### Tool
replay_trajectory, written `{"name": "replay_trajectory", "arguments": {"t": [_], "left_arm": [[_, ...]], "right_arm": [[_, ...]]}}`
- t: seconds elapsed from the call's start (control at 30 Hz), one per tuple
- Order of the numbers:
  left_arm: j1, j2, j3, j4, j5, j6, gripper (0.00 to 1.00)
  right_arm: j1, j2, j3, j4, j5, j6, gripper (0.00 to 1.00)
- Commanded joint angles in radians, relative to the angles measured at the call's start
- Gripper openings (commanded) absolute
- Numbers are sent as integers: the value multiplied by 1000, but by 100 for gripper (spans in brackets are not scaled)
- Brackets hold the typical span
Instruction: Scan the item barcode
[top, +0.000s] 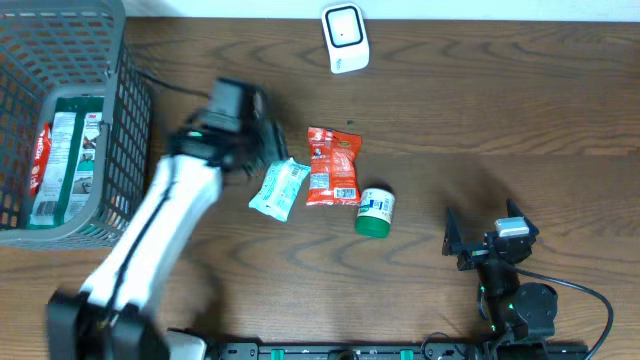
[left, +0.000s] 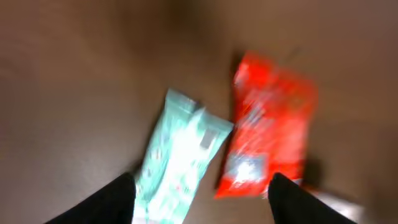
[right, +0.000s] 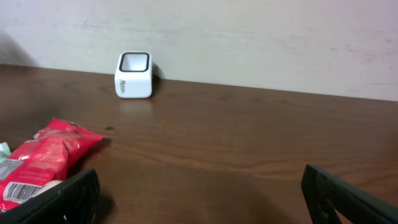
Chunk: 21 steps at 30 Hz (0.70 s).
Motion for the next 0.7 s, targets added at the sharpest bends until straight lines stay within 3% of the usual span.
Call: {"name": "replay_trajectory", "arguments": {"t": [0.0,0.17,0.43,0.67], "left_arm": [[90,-112,110,-38,-10,14,72],[287,-205,224,-97,-13,9,72],[675,-220,233,-194,-17,-43,72],[824,-103,225,-240,-17,-43,72]], "right_arm": [[0,-4,-1,-4,0,17,99],[0,-4,-1,-4,-1,17,99],[0,-4,-1,-4,-1,17,99],[0,-4,-1,-4,-1,17,99]]}}
